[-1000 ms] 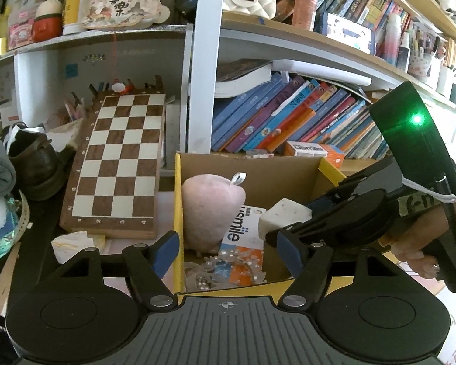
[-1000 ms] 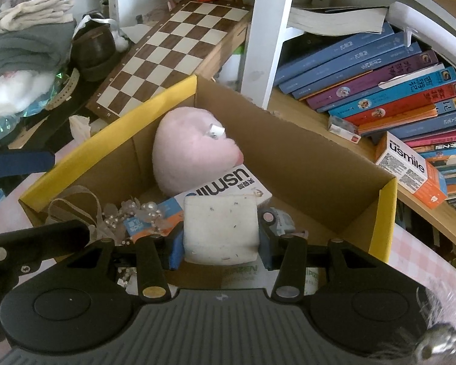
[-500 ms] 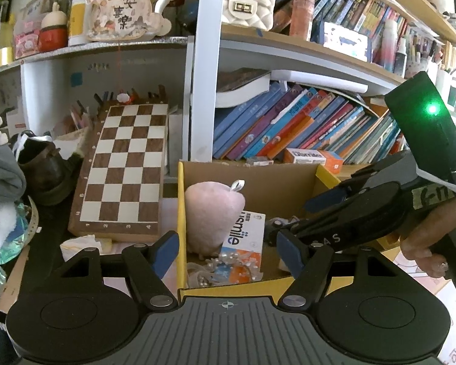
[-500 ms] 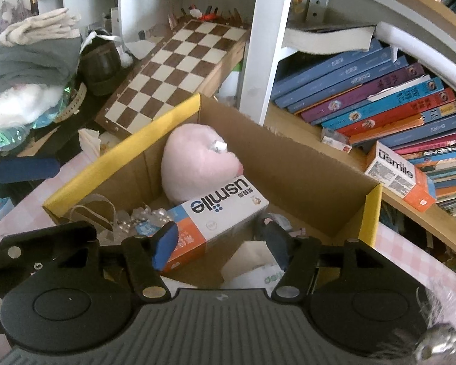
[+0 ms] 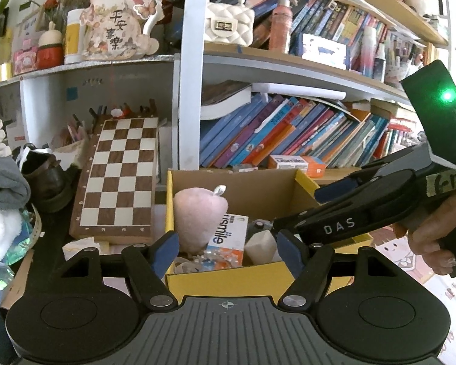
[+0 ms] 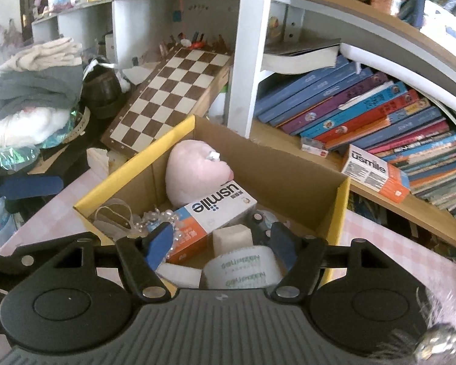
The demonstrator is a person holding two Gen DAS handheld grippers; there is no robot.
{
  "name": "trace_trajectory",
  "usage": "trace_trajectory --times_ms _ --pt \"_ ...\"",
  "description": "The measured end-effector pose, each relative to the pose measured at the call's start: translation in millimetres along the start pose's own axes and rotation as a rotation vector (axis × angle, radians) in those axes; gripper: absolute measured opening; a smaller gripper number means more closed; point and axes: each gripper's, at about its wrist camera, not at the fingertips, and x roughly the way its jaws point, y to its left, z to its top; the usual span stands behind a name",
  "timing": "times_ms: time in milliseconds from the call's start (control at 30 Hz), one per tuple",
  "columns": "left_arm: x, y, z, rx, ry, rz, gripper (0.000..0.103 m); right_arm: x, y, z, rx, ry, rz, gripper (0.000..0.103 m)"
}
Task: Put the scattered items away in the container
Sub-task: 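Lift both open tools out of the yellow box and back away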
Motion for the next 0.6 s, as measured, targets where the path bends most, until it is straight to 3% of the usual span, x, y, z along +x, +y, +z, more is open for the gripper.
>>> trace_trajectory --times_ms 600 --pt "-20.4 -22.6 -13.0 0.018 0.041 -0.018 0.075 -57.2 -9.9 -62.3 0.159 -0.056 -0.113 0.077"
